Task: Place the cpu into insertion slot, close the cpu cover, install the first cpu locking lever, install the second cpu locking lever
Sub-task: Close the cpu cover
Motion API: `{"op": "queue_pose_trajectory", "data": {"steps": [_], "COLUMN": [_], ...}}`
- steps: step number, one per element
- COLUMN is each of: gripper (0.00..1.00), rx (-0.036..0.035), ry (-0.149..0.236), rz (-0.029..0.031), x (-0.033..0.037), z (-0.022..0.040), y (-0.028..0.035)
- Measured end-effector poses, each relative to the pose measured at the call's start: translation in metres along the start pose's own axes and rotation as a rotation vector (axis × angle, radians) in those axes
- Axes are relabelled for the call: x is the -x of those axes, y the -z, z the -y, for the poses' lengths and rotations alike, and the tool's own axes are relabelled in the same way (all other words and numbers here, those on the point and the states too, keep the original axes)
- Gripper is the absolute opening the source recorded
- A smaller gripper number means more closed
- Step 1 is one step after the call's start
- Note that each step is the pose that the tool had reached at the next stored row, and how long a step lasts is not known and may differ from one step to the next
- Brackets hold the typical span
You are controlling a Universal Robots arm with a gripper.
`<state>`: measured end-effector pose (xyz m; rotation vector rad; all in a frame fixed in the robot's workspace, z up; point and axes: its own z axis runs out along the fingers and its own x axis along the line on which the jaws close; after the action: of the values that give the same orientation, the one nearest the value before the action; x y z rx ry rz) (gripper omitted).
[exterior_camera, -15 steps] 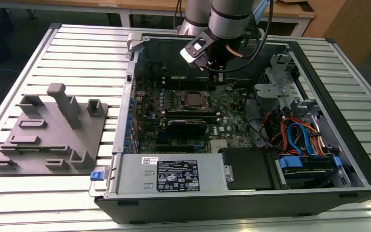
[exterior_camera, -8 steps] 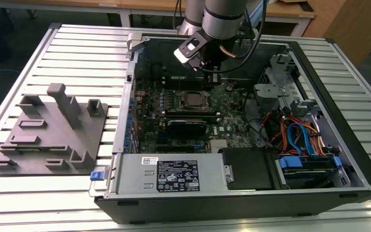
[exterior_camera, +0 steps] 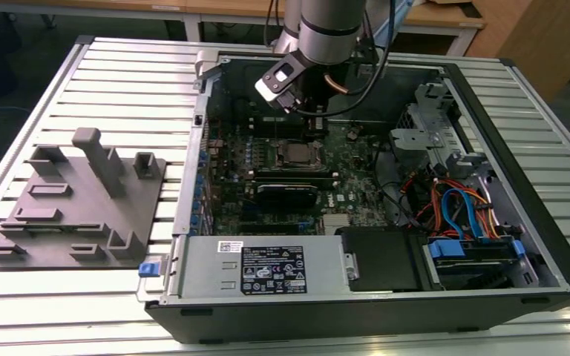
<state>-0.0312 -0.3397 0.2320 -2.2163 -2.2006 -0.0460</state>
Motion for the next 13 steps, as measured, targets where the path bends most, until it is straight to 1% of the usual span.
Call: {"op": "queue_pose_trajectory", "data": {"steps": [2,4,13], "gripper": [0.11,0.11,0.11], "rx": [-0.0012,-0.0017,-0.0017], "ry": [0.000,0.000,0.001], "rz": [0.0002,0.0003,0.0001], "x": [0.0002,0.0004,0.0004], "z": [0.0025,0.0037,0.0040], "y": [-0.0014,-0.0021,-0.0023]}}
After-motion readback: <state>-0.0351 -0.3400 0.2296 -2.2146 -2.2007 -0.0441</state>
